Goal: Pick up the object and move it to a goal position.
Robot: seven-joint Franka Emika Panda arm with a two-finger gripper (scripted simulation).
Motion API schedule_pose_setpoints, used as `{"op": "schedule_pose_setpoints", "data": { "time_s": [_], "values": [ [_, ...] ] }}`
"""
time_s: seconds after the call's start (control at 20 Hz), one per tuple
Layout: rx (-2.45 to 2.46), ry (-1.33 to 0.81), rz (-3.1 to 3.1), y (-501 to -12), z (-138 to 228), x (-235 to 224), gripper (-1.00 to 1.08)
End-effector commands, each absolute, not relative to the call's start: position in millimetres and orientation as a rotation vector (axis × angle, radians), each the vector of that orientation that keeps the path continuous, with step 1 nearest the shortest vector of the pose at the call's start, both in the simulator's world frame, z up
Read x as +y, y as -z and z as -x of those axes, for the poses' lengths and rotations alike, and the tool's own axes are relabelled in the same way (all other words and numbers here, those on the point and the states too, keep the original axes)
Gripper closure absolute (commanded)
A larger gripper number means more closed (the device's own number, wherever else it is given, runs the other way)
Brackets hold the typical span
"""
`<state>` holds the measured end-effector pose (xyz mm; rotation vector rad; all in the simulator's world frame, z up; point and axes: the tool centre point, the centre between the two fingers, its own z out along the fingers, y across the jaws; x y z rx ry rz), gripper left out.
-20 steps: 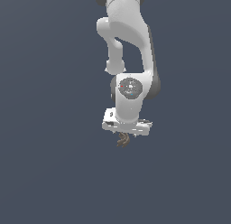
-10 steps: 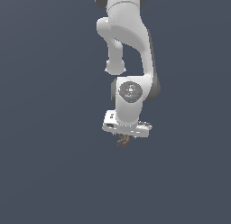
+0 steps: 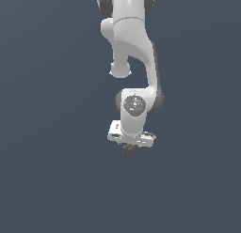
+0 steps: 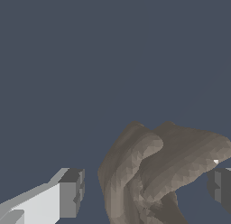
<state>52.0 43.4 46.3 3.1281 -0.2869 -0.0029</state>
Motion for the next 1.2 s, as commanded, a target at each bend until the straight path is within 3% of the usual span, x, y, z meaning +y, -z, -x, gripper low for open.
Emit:
{"op": "schedule_pose_setpoints", "data": {
  "time_s": [0.0, 0.1, 0.15, 1.15],
  "values": [
    [-0.288, 0.000, -3.128, -42.6, -53.2, 43.3, -0.92],
    [-0.288, 0.000, -3.128, -42.8, -53.8, 43.3, -0.92],
    [-0.288, 0.000, -3.128, -42.8, -53.8, 43.3, 1.08],
    [-0.287, -0.001, -3.129, -43.8, -68.6, 19.6, 1.08]
  ]
}}
